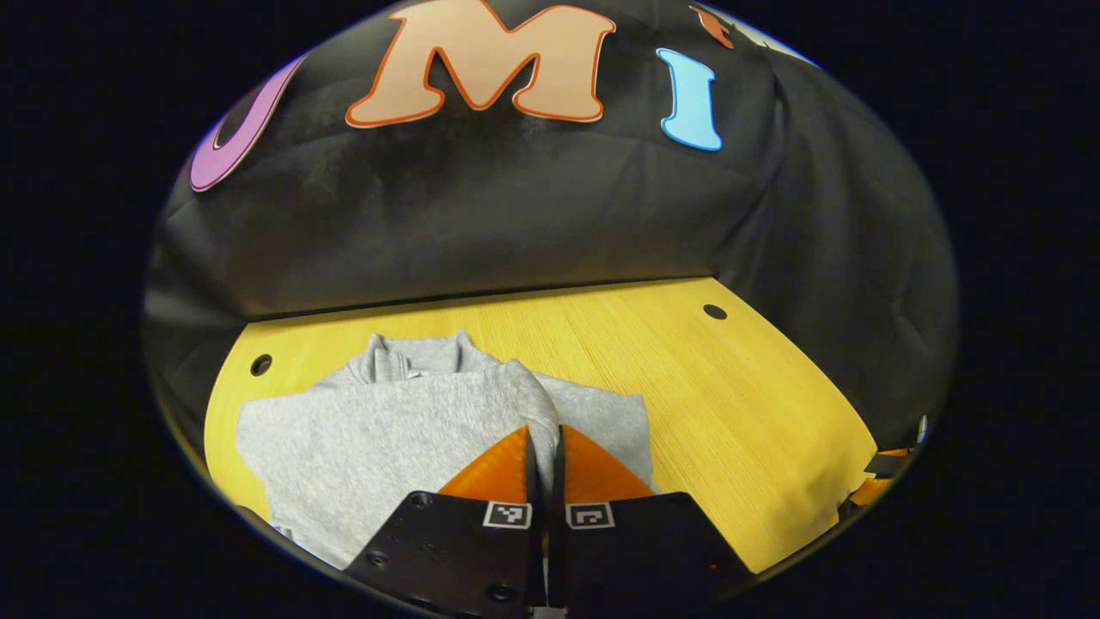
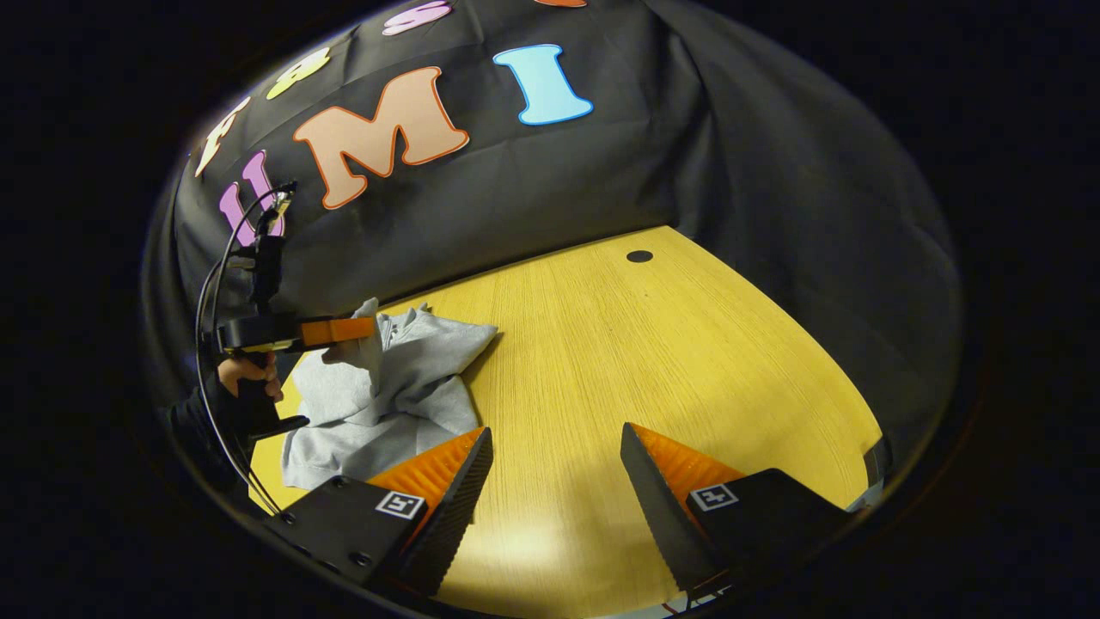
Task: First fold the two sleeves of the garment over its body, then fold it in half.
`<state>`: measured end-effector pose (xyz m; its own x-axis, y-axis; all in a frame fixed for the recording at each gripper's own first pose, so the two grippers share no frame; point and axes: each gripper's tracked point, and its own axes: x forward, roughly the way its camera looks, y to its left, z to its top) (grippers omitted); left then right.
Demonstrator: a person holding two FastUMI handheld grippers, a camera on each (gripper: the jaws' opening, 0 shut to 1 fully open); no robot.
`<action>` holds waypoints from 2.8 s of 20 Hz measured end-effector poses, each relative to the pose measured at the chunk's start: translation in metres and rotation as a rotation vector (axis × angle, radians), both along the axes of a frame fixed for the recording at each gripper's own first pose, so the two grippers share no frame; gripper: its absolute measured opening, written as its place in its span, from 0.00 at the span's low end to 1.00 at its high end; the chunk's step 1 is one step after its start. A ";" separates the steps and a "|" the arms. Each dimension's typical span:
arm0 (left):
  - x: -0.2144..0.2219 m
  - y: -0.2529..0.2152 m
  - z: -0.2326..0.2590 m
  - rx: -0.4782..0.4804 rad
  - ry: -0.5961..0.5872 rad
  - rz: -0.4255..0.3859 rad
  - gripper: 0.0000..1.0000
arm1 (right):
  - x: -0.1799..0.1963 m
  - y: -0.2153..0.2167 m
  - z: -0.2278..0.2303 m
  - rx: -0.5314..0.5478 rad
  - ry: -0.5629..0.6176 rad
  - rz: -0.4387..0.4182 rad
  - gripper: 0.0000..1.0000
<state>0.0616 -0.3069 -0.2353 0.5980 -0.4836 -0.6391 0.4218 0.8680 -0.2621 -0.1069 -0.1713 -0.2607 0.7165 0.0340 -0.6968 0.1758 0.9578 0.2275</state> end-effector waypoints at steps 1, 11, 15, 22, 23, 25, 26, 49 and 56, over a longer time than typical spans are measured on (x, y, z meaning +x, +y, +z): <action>-0.001 -0.003 -0.008 0.007 0.011 -0.002 0.01 | 0.000 0.001 -0.001 -0.006 0.003 0.008 0.96; -0.015 0.030 0.017 0.012 -0.077 -0.001 0.94 | 0.017 0.053 0.004 -0.003 -0.027 0.141 0.96; -0.018 0.097 0.034 0.066 -0.152 0.076 0.95 | 0.029 0.082 -0.002 0.018 -0.033 0.182 0.96; -0.043 0.217 0.023 0.137 -0.144 0.239 0.94 | 0.041 0.123 -0.017 0.029 -0.023 0.212 0.96; -0.049 0.233 0.020 0.153 -0.142 0.257 0.95 | 0.042 0.128 -0.019 0.022 -0.020 0.216 0.96; -0.059 0.261 0.015 0.181 -0.132 0.281 0.94 | 0.043 0.132 -0.021 -0.003 -0.022 0.222 0.96; -0.066 0.272 0.012 0.186 -0.123 0.287 0.94 | 0.044 0.134 -0.024 -0.017 -0.022 0.226 0.96; -0.201 0.310 -0.113 0.176 0.258 0.315 0.96 | -0.023 0.168 -0.127 -0.132 0.260 0.288 0.96; -0.195 0.308 -0.114 0.187 0.240 0.344 0.95 | -0.024 0.172 -0.127 -0.177 0.247 0.315 0.95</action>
<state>-0.1339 0.0012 -0.3492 0.5279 -0.1456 -0.8367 0.0468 0.9887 -0.1425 -0.1305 0.0005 -0.3881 0.5012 0.0885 -0.8608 -0.1024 0.9938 0.0425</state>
